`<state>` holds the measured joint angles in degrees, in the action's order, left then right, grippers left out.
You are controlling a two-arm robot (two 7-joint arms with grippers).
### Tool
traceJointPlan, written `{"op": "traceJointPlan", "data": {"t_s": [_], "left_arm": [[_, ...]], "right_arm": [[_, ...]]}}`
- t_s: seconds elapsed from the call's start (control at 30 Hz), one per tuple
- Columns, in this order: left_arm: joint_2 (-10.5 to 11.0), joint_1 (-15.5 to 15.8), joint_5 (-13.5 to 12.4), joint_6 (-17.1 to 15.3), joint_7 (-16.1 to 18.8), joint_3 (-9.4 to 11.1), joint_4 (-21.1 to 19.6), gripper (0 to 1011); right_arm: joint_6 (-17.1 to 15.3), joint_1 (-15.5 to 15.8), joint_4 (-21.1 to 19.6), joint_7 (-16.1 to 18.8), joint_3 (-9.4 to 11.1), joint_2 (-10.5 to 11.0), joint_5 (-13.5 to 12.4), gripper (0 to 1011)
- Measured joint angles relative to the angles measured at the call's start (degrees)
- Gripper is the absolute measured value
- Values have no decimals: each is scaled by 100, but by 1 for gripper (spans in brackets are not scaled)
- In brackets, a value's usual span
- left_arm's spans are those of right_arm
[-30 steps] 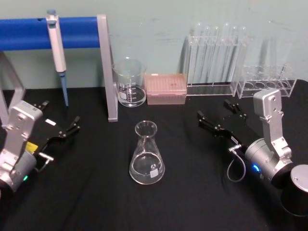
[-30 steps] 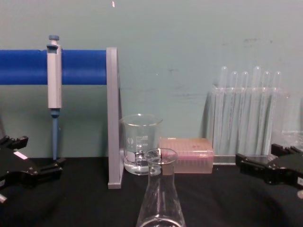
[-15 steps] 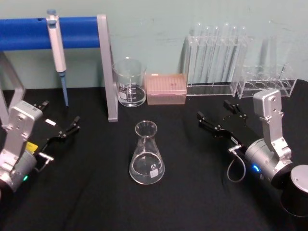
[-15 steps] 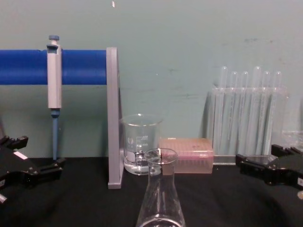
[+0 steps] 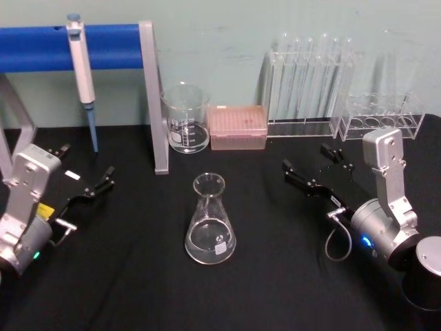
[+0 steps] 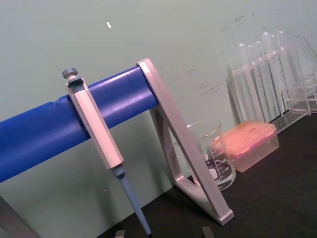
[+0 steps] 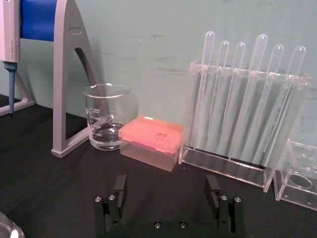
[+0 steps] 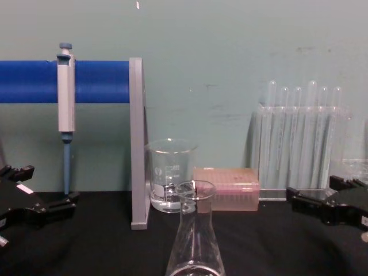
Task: Grasp the erlenmeyer flask with one hand, shake it three times, then place it back.
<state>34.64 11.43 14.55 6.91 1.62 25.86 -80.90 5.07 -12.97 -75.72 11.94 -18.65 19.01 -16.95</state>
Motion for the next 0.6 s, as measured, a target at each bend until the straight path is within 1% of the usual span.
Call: {"op": "traceJointPlan", "data": {"t_s": [0.6], "left_arm": [[0,0,0,0,0,0,0,1001]], "right_arm": [[1,0,0,0,0,0,-2,1000]]}}
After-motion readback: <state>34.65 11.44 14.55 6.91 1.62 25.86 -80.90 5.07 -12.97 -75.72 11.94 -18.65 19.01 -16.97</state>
